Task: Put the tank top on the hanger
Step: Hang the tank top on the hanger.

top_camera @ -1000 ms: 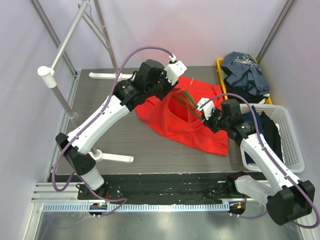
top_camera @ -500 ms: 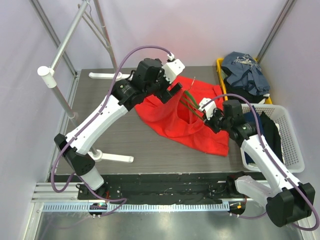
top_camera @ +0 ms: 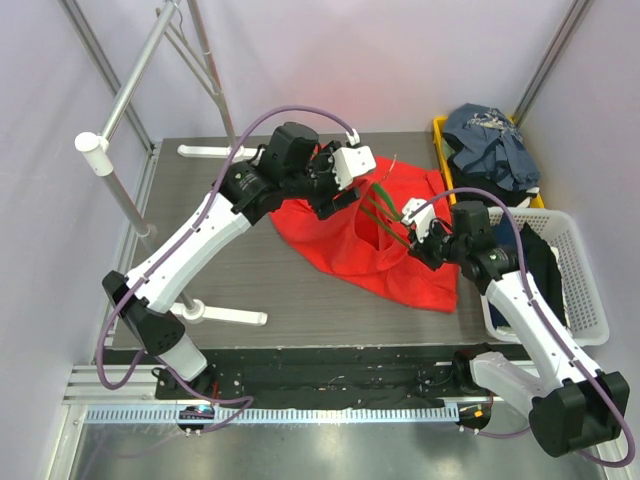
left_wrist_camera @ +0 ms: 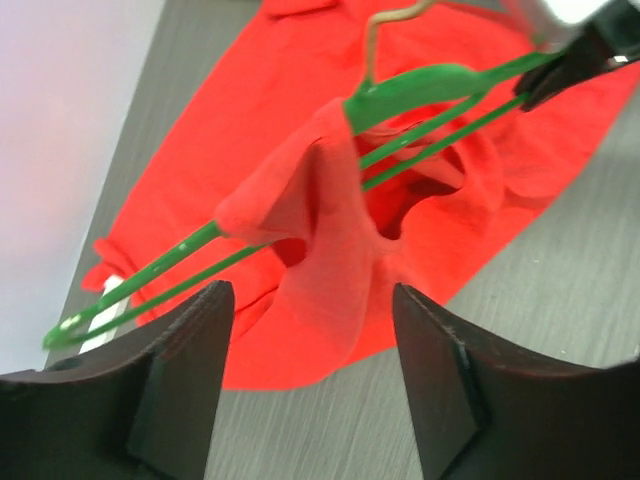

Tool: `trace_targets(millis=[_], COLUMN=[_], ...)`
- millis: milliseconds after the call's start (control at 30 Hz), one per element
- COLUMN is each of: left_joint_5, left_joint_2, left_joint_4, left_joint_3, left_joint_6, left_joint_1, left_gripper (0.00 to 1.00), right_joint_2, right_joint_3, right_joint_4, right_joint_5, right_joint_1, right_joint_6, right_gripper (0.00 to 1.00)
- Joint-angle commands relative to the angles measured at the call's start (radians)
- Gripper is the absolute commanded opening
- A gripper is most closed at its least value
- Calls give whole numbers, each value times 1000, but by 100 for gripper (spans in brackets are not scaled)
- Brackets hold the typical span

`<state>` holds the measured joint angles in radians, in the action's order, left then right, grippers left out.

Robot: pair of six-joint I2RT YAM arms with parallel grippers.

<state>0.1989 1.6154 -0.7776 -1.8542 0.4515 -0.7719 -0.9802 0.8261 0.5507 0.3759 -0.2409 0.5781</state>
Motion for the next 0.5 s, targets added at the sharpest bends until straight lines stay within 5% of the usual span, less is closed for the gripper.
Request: trace_targets(millis=[0, 233, 467], left_joint_5=[117, 96, 74], left_joint_2=[18, 44, 64], left_joint_4=[-6, 31, 47], left_joint_3=[-17, -8, -14], left_joint_6=[47, 50, 49], left_joint_1=[0, 0, 0], left_gripper=[65, 55, 22], right_joint_2=[18, 12, 14], right_joint_3=[42, 59, 64], right_joint_4=[-18, 28, 48], right_joint_5=[99, 164, 196], right_joint_1=[15, 31, 38], right_joint_6=[12, 28, 39], right_gripper=[1, 1, 1])
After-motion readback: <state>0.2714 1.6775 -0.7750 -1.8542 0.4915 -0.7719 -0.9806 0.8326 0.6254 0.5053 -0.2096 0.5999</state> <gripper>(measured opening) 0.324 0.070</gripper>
